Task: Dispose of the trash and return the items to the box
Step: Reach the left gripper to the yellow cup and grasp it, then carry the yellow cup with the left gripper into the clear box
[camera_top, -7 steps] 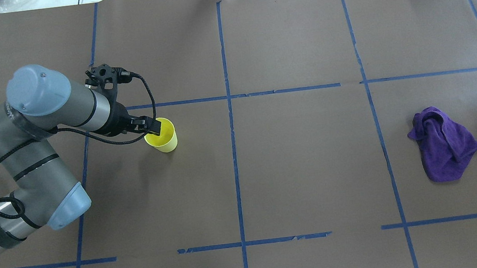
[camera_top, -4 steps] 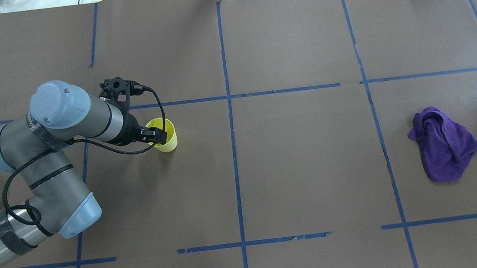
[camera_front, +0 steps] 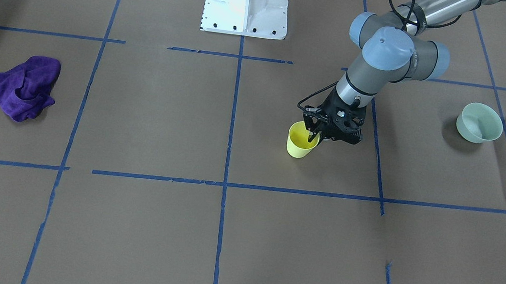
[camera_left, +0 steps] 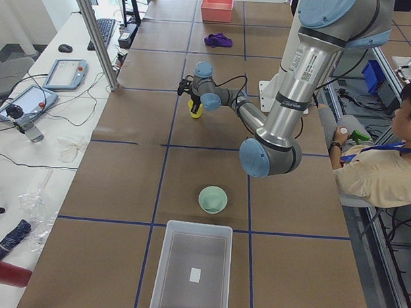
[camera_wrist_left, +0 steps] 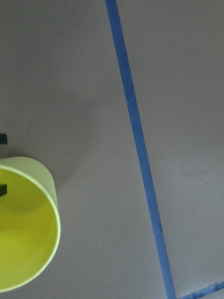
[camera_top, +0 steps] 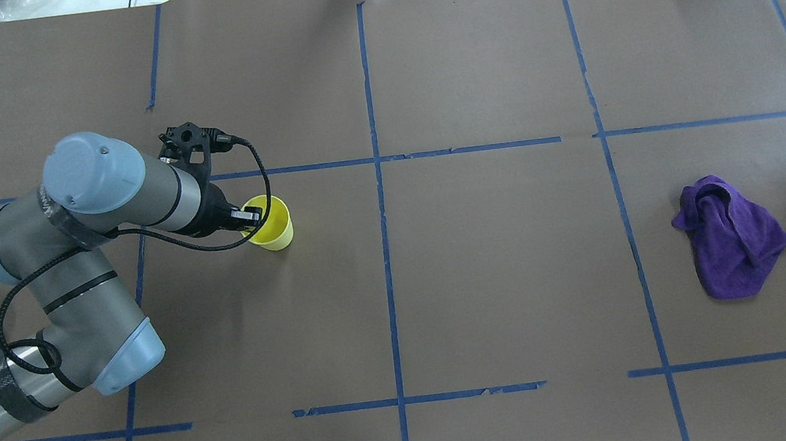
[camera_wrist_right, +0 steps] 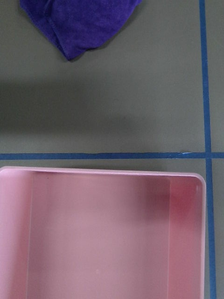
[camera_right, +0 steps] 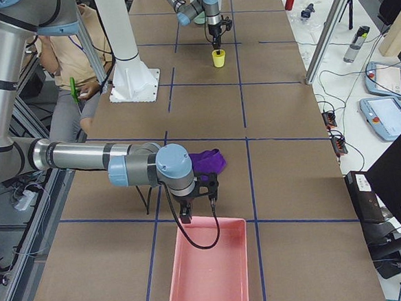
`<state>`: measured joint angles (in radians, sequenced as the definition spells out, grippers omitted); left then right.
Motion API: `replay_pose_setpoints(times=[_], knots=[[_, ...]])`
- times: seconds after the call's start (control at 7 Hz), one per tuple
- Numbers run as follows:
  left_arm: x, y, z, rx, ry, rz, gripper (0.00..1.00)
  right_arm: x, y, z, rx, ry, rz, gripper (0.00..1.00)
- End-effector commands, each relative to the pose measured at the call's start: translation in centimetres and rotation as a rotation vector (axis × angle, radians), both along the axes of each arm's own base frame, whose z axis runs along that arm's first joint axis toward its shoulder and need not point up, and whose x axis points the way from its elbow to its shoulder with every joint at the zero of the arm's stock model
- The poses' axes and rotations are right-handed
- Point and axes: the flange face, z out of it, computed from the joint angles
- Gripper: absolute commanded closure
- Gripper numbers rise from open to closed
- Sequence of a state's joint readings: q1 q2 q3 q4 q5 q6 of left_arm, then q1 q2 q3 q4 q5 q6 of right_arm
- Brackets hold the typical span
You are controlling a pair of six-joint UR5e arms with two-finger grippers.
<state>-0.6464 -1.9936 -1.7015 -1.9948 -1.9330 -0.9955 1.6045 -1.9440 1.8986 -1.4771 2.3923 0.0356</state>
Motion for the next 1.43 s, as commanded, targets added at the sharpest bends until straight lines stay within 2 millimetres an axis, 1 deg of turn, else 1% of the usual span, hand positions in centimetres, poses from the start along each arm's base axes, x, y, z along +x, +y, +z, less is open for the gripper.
replay_pose_setpoints(times=[0.0, 0.14, 0.29, 0.43, 0.57, 0.71, 0.86, 1.0, 1.14, 1.29], knots=[[-5.6, 1.6, -1.8, 0.006, 0.061, -0.057, 1.0, 0.0, -0.1, -0.3, 0.013, 0.003, -0.002, 0.0], [-12.0, 3.1, -1.7, 0.026, 0.082, -0.102, 1.0, 0.0, -0.4, -0.9, 0.066, 0.001, 0.001, 0.0], [-17.1, 2.4, 0.7, 0.024, 0.051, -0.17, 1.0, 0.0, -0.6, -1.2, 0.083, 0.0, 0.007, 0.0], [-21.7, 1.7, 3.4, 0.123, -0.027, -0.16, 1.0, -0.1, -0.8, -1.0, 0.079, -0.004, 0.008, 0.0], [-27.6, 1.0, 7.1, 0.237, -0.135, -0.135, 1.0, -0.3, -1.0, -1.3, 0.103, -0.024, -0.002, 0.0], [-33.2, 2.4, 13.1, 0.335, -0.203, 0.009, 1.0, -0.5, -0.7, -1.6, 0.147, -0.044, -0.012, 0.0], [-41.1, 1.5, 21.9, 0.402, -0.239, 0.08, 1.0, -0.5, -0.6, -1.6, 0.148, -0.055, -0.013, 0.0], [-46.6, 2.0, 29.2, 0.445, -0.231, 0.146, 1.0, -0.6, -0.6, -1.5, 0.149, -0.055, -0.017, 0.0], [-49.0, 3.0, 32.9, 0.426, -0.252, 0.156, 1.0, -0.9, -0.6, -1.1, 0.138, -0.058, -0.023, 0.0], [-49.9, 7.3, 36.3, 0.338, -0.221, 0.154, 1.0, -1.0, -0.5, -0.5, 0.122, -0.077, -0.022, 0.0]])
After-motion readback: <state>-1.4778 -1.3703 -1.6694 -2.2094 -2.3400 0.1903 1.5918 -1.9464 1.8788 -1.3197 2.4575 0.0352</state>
